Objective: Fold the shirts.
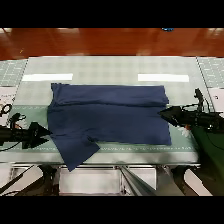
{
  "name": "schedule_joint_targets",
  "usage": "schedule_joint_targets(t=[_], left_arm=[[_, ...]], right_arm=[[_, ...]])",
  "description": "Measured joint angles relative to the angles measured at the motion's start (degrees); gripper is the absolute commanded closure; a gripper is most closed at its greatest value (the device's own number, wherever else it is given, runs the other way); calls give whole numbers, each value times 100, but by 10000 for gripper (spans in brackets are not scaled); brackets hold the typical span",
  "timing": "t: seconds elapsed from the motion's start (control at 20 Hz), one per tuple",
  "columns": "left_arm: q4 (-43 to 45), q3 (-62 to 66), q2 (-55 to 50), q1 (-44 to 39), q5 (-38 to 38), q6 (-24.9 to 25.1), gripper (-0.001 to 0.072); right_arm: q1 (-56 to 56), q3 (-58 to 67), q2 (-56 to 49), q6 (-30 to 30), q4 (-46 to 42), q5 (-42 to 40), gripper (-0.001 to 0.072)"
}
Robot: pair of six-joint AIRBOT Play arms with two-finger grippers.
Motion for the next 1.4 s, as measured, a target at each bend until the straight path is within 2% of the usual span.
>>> schedule_joint_targets(t=[0.2,0.4,0.45,0.5,0.55,0.75,1.0,1.1,1.4], left_arm=[[284,-52,-162,-417,157,-225,200],[160,-107,-345,-1049,208,-293,206],[133,-116,-389,-1231,234,-302,324],[149,-125,-428,-1421,315,-326,575],[186,-131,-466,-1582,461,-334,689],[125,-125,-518,-1934,647,-365,689],[151,-155,-503,-2037,686,-385,689],[157,-162,-494,-2055,697,-402,689],[164,-170,-487,-2072,708,-442,689]], right_arm=[[240,-11,4,-44,170,-140,296],[319,24,7,-59,295,-205,296],[326,83,7,-63,310,-181,296],[313,184,7,-70,313,-129,296],[251,317,7,-70,315,-44,296],[-535,964,13,70,-247,498,297],[-1283,896,13,1137,-2745,1563,306],[-1318,621,17,1445,-3432,1705,306],[-1346,-2,-55,1683,-3689,1340,306]])
